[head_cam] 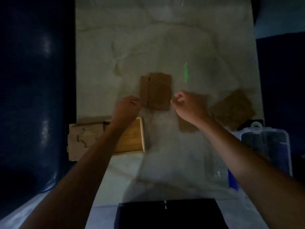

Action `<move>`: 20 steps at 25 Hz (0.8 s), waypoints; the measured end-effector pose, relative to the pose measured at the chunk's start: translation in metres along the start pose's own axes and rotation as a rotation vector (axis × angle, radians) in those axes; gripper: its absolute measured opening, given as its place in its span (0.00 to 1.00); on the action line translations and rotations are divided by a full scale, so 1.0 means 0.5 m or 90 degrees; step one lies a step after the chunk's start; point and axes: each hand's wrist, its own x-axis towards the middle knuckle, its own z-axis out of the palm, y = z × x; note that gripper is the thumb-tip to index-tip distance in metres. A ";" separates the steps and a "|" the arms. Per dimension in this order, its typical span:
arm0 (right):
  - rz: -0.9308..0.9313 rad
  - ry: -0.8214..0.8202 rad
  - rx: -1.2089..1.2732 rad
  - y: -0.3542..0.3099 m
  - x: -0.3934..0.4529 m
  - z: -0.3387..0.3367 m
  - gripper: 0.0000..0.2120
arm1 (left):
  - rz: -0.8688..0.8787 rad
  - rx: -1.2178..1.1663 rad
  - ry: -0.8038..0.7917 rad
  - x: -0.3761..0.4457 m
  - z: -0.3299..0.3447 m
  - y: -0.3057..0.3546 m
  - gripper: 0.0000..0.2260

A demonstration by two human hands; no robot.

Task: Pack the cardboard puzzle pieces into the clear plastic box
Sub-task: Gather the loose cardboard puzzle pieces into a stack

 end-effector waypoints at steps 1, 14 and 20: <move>-0.015 0.021 -0.012 -0.006 0.021 0.000 0.18 | -0.025 -0.017 0.011 0.020 -0.004 -0.006 0.13; 0.075 -0.035 0.024 -0.033 0.169 0.015 0.20 | -0.141 -0.094 -0.066 0.128 0.028 0.004 0.14; 0.087 -0.125 0.147 -0.010 0.191 -0.020 0.19 | -0.143 -0.146 -0.092 0.123 0.021 0.018 0.13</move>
